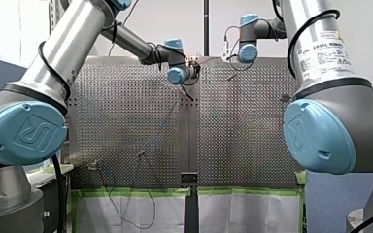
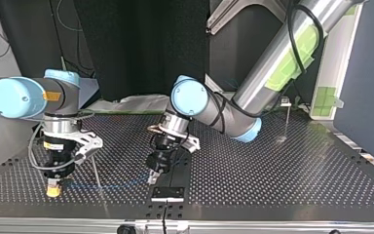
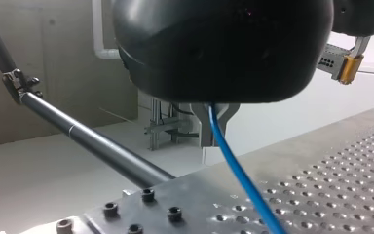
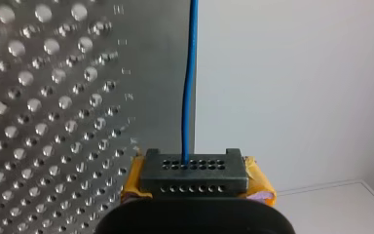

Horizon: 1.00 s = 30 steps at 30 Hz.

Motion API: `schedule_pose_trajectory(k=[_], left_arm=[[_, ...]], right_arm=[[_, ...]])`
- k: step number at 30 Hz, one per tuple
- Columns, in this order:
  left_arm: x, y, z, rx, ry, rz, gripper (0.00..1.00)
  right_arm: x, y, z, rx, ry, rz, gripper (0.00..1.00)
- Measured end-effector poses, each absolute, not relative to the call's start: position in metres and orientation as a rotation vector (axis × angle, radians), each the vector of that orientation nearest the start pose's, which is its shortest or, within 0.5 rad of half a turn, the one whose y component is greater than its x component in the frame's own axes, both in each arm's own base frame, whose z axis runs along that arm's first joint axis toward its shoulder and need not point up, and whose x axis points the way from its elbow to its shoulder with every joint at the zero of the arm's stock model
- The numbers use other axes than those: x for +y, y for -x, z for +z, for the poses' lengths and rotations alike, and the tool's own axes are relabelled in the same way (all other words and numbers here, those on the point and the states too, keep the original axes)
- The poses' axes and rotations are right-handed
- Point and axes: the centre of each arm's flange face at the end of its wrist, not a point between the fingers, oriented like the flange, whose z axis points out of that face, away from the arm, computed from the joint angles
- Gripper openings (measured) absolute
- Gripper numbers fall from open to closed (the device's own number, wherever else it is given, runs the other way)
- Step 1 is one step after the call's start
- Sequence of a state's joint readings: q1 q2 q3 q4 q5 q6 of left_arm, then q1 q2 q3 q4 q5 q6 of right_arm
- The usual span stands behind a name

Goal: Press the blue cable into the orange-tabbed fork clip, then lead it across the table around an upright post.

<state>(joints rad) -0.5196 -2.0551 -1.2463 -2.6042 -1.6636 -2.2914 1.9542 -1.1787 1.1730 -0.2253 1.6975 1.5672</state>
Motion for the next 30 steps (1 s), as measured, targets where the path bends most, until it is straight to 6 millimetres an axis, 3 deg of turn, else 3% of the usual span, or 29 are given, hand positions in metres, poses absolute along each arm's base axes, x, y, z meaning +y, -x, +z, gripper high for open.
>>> schedule_pose_trajectory(k=[8, 21, 30], left_arm=[[-0.481, -0.555, 0.415, 1.268, 0.200, -1.041, 0.00], [-0.507, -0.558, 0.389, 1.308, 0.190, -1.050, 0.00], [-0.507, -0.559, 0.389, 1.306, 0.198, -1.044, 0.00]], right_arm=[[-0.587, -0.349, 0.481, -0.967, -1.188, 1.506, 0.00], [-0.599, -0.321, 0.475, -1.022, -1.188, 1.436, 0.00], [-0.605, -0.305, 0.463, -1.053, -1.194, 1.398, 0.00]])
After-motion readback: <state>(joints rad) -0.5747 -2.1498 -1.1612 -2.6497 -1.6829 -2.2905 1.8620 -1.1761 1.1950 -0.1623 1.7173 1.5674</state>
